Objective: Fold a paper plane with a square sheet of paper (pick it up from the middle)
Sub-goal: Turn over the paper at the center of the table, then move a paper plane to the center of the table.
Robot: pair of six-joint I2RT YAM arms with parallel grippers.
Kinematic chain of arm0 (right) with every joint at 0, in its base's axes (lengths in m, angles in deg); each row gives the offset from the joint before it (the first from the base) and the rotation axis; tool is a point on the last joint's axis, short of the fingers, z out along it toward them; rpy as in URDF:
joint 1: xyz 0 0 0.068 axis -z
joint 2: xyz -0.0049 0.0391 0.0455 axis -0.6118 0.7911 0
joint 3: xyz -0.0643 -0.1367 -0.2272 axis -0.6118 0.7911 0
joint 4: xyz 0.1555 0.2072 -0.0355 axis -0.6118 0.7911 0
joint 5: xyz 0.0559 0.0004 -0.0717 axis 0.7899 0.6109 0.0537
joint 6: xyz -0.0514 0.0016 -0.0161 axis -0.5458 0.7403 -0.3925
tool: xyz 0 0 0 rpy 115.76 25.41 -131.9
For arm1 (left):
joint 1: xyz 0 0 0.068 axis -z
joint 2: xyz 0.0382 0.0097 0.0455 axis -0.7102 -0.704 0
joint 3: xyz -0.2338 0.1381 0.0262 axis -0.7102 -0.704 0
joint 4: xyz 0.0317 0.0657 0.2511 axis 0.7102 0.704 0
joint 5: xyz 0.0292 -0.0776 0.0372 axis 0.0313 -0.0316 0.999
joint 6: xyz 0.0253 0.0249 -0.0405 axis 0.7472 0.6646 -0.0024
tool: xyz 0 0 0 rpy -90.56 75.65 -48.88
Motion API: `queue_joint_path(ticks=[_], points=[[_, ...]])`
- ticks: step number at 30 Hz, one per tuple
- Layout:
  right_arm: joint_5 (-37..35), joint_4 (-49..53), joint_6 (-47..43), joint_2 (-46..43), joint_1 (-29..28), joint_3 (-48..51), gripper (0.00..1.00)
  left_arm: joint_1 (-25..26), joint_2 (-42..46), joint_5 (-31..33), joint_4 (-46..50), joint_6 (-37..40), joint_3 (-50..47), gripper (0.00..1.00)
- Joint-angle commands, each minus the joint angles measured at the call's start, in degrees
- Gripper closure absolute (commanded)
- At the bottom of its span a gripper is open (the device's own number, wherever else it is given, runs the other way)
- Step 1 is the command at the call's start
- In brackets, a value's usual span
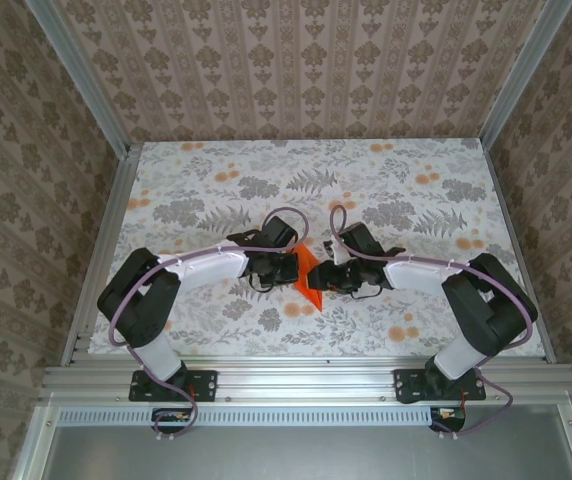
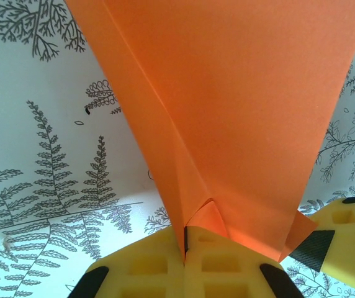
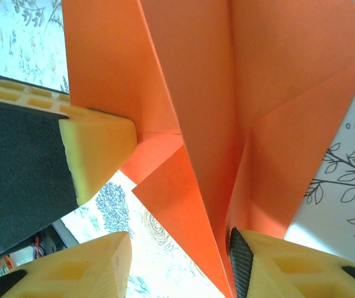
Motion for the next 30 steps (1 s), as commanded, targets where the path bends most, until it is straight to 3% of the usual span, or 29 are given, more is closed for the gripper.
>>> queue_joint_path(ticks=[1,14,30], points=[[-1.51,2.63,-2.19,1.88,-0.78,-2.75,0.52,-0.33,-0.3,-0.55,-0.13,0.8,0.33,1.0],[-8.84,9.82,-8.33,5.22,-3.65,-7.1,0.56,-0.51,0.04,-0.58,-0.3,0.54,-0.1,1.0],[-6.65,5.97,-7.47,4.01,-4.24,-5.9,0.43,-0.69,-0.05,-1.08,-0.39,0.71,-0.13,1.0]])
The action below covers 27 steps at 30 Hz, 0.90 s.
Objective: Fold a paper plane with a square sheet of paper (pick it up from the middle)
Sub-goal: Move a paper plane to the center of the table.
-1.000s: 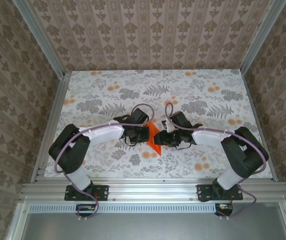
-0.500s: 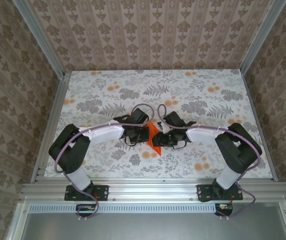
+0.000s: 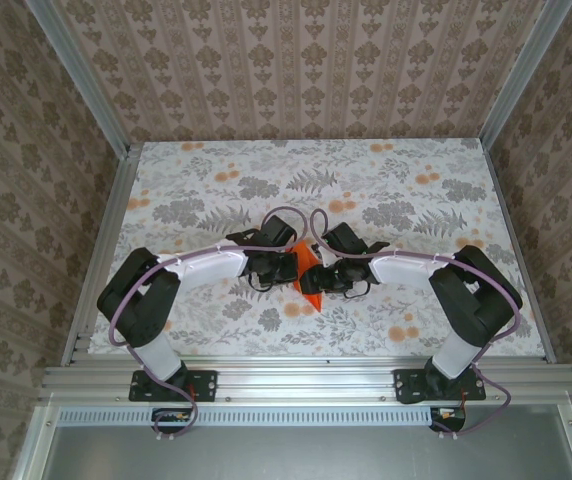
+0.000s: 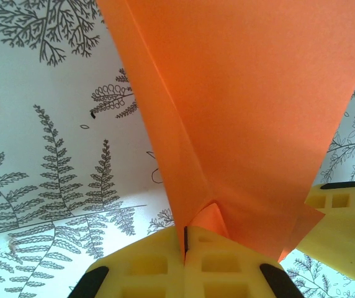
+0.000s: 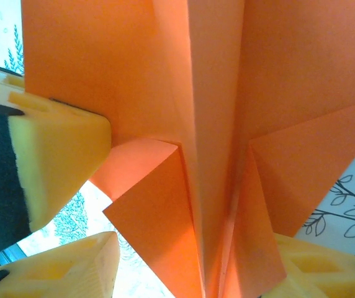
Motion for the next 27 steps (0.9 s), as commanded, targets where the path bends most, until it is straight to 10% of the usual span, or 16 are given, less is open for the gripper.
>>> queue_joint_path(ticks=[1,27], points=[[1.01,-1.35,-0.09,-0.45,-0.24,0.41,0.42,-0.34,-0.04,-0.79,-0.39,0.75,-0.09,1.0],[-10.44,7.1,-2.83,3.04,-2.97,-3.93,0.81,-0.34,0.07,-0.91,-0.62,0.67,-0.08,1.0]])
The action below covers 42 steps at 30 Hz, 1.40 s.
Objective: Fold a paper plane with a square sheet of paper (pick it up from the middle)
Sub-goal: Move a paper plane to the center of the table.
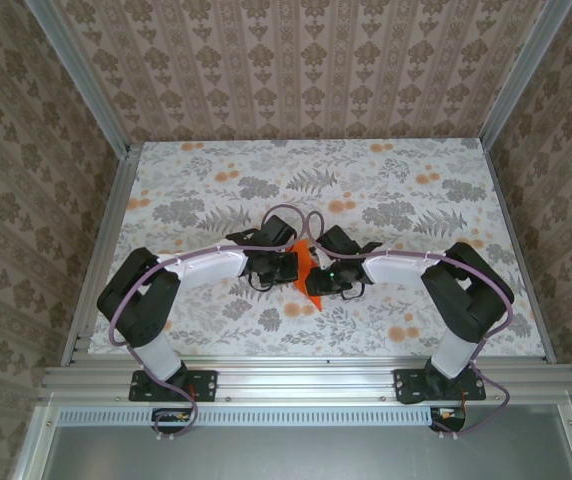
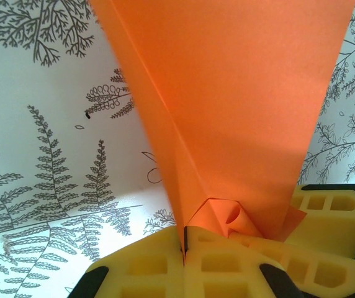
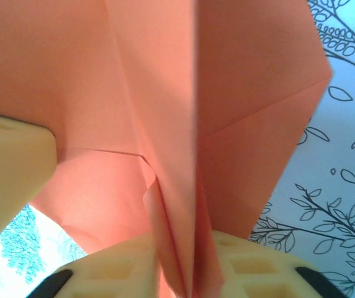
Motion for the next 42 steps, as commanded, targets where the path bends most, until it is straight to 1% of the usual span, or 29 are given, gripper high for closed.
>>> queue_joint_path(ticks=[1,3,5,7,8,10,11,13,14,16,17,19,20,22,24,28,30,35,42], points=[[-3.78,4.62,-1.33,0.24,-0.94,-2.21,0.84,-0.31,0.14,-0.53,-0.31,0.66,-0.01,0.99],[-4.53,5.75,-1.56,-0.29,-1.09,-2.72,0.9,-0.29,0.57,-0.68,-0.71,0.65,-0.07,0.96],[-5.97,7.93,-1.66,-0.92,-1.11,-3.77,0.94,-0.29,1.24,-1.08,-1.7,0.17,-0.23,0.93],[-8.3,10.36,-1.52,-1.87,-1.18,-4.73,0.98,-0.31,2.36,-1.41,-2.47,-0.25,-0.03,0.84],[-9.5,11.59,-1.74,-2.5,-1.19,-5.18,0.99,-0.36,3.19,-1.41,-2.76,-0.4,0.11,0.8],[-12.55,14.4,-1.7,-3.51,-1.15,-6.41,0.99,-0.41,5.12,-0.77,-2.92,-0.49,0.16,0.69],[-14.63,16.64,-1.86,-3.83,-1.11,-7.4,1.0,-0.38,6.34,-0.26,-2.88,-0.52,0.17,0.67],[-19.1,21.44,-2.02,-4.0,-1.11,-9.81,1.0,-0.47,9.07,1.39,-2.23,-0.62,-0.1,0.54],[-21.75,23.61,-1.78,-3.85,-1.05,-10.94,1.0,-0.56,10.85,2.64,-1.79,-0.65,-0.53,0.51],[-25.5,26.35,-1.26,-3.0,-0.81,-13.03,0.99,-0.64,14.24,6.11,-0.23,-1.2,-1.62,0.41],[-26.57,27.56,-0.79,-2.31,-0.59,-14.11,0.99,-0.73,16.18,8.39,0.95,-1.69,-2.48,0.38],[-27.9,29.18,0.43,-0.42,-0.26,-15.94,0.97,-1.19,19.82,12.12,2.6,-2.76,-4.67,0.37],[-28.34,29.49,0.91,0.58,-0.22,-16.73,0.97,-1.58,21.75,13.71,3.6,-3.71,-6.04,0.32],[-28.73,29.68,2.11,2.58,-0.23,-17.79,0.95,-2.48,25.4,15.86,4.74,-5.06,-8.8,0.32],[-28.64,29.69,3.49,4.84,-0.23,-19.28,0.94,-3.53,29.24,17.22,5.68,-6.56,-11.79,0.29],[-28.37,29.5,5.78,9.05,-0.19,-20.98,0.94,-5.19,34.9,17.65,6.04,-7.96,-16.27,0.24],[-27.85,28.66,6.82,10.27,-0.32,-20.91,0.92,-5.65,36.76,17.66,6.55,-8.1,-17.36,0.24],[-27.76,28.65,8.21,12.29,-0.5,-20.74,0.9,-6.05,38.19,17.5,7.94,-7.98,-18.03,0.24],[-25.39,26.96,9.16,14.08,-0.5,-19.07,0.89,-6.23,37.76,17.15,7.85,-7.74,-18.07,0.23]])
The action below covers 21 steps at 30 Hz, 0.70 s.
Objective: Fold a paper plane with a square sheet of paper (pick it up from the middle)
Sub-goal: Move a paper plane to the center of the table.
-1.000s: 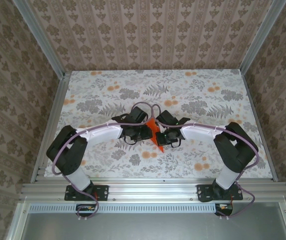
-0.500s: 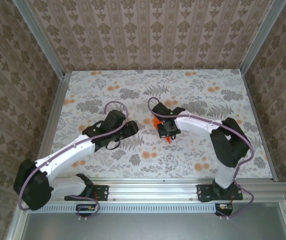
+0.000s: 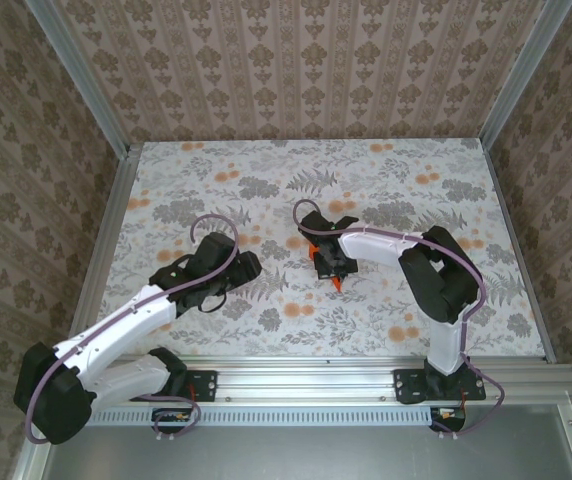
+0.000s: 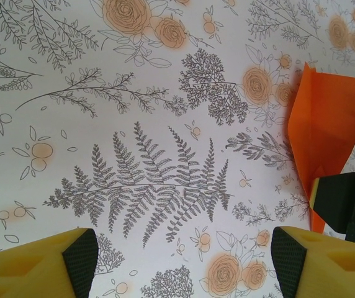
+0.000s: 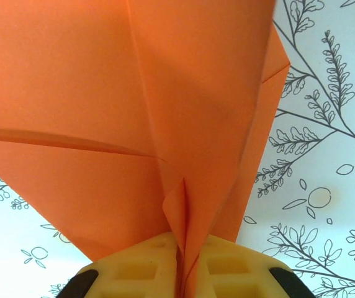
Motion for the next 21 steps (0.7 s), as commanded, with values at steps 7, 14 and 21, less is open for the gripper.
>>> queue_joint_path(ticks=[7,14,21], points=[[0.01,2.42,0.76,-0.15,-0.08,-0.61,0.87,-0.54,-0.95,0.27,1.29,0.08,0.34,0.23],[-0.83,4.86,-0.58,-8.1,-0.19,-2.38,0.64,-0.58,-3.42,-0.27,0.99,2.78,2.0,0.23],[1.05,6.49,-3.85,-16.01,-0.44,-3.1,0.54,-0.74,-5.17,2.28,1.18,6.15,3.47,0.22]])
